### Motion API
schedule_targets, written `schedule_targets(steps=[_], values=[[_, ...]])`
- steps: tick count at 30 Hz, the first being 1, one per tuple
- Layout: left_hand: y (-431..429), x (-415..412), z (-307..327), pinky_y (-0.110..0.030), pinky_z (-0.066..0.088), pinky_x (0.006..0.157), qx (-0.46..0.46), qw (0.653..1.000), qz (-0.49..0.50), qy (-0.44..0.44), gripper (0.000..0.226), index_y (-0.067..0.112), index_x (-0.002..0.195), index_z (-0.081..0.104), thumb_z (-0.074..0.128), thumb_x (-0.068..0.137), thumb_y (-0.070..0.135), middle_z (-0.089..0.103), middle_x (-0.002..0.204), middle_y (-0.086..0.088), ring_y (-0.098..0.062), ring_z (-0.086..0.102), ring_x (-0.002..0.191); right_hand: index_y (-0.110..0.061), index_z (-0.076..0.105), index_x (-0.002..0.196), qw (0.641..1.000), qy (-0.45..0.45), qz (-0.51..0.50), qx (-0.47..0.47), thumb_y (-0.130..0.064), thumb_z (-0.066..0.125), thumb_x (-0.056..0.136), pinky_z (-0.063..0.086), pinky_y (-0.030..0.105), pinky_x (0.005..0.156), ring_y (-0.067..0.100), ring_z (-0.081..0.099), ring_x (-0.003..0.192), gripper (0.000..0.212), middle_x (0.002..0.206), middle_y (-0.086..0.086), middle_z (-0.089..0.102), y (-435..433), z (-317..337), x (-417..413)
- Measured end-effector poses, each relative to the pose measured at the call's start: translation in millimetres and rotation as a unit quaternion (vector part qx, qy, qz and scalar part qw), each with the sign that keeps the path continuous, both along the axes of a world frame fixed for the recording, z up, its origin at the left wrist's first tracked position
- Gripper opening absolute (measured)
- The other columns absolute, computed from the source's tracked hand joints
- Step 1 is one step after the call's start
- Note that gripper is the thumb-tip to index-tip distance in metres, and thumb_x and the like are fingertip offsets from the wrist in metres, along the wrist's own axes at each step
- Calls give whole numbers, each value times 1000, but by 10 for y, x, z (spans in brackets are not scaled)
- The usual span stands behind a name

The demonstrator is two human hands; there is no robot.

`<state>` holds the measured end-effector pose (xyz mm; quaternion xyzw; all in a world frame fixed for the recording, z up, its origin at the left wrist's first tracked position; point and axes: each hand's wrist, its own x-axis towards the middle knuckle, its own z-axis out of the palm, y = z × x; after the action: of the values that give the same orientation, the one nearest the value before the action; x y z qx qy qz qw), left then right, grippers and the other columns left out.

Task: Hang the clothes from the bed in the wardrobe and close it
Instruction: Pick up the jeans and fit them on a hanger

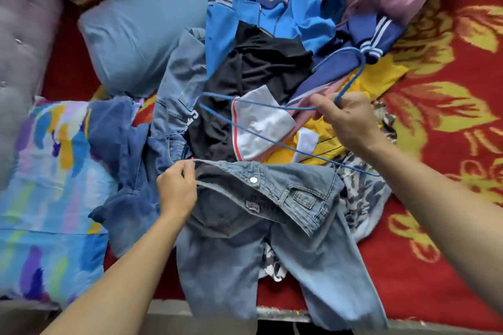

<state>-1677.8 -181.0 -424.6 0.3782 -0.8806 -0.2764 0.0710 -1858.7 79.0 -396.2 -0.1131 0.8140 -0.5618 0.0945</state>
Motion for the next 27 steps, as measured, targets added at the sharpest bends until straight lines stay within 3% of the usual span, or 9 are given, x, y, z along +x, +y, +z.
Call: schedule_targets(steps=[4,7,10,15,17,20,24,27], values=[[-178,2,0,-40,39,65,-4,999,-15,-40,27,6,75,65,51,94,20,58,65,-16,-39,52,73,-5,66,55,988,-7,142,60,-20,67,90,25,12,44,3,40,38,38,37,-13,44,-14,128,375],[-213,75,-26,-42,44,66,-19,998,-4,-52,35,13,67,56,48,96,30,61,71,-17,-40,54,78,-6,67,56,979,16,152,138,-35,67,89,31,22,44,9,43,39,44,37,-7,45,21,-3,458],[-129,136,12,-39,37,68,-59,995,12,-79,40,13,69,55,41,98,37,62,76,-12,-35,52,79,-11,66,58,956,76,157,236,-58,54,81,38,37,49,19,45,47,53,44,-4,44,-39,-134,522],[145,91,71,-46,39,90,-67,994,-90,10,35,14,63,50,51,97,25,55,55,-10,-29,43,60,-11,66,64,960,78,202,178,-56,58,82,44,40,55,22,55,55,49,54,2,58,-521,-318,745],[99,96,34,-43,44,79,-31,995,-86,41,31,10,69,59,53,96,25,55,56,-7,-30,48,60,-8,64,63,955,56,232,173,-50,64,85,45,43,57,24,55,56,47,55,5,57,-659,-419,830],[5,128,-21,-38,38,60,11,994,-89,61,29,8,75,61,53,96,25,44,52,6,-17,44,55,-6,61,60,956,19,246,160,-46,67,85,40,40,54,22,48,51,48,55,12,54,-696,-544,883],[-36,143,-136,-37,35,60,37,992,-108,62,28,8,77,58,51,98,26,47,55,2,-14,42,55,0,57,60,962,7,246,117,-40,70,85,29,35,50,12,33,49,48,54,17,46,-676,-523,923],[22,111,-222,-35,33,63,56,987,-136,58,27,6,78,56,50,98,23,47,60,3,-18,43,61,-1,50,58,966,-26,239,98,-21,68,84,22,30,51,7,25,52,38,53,2,30,-731,-532,950]])
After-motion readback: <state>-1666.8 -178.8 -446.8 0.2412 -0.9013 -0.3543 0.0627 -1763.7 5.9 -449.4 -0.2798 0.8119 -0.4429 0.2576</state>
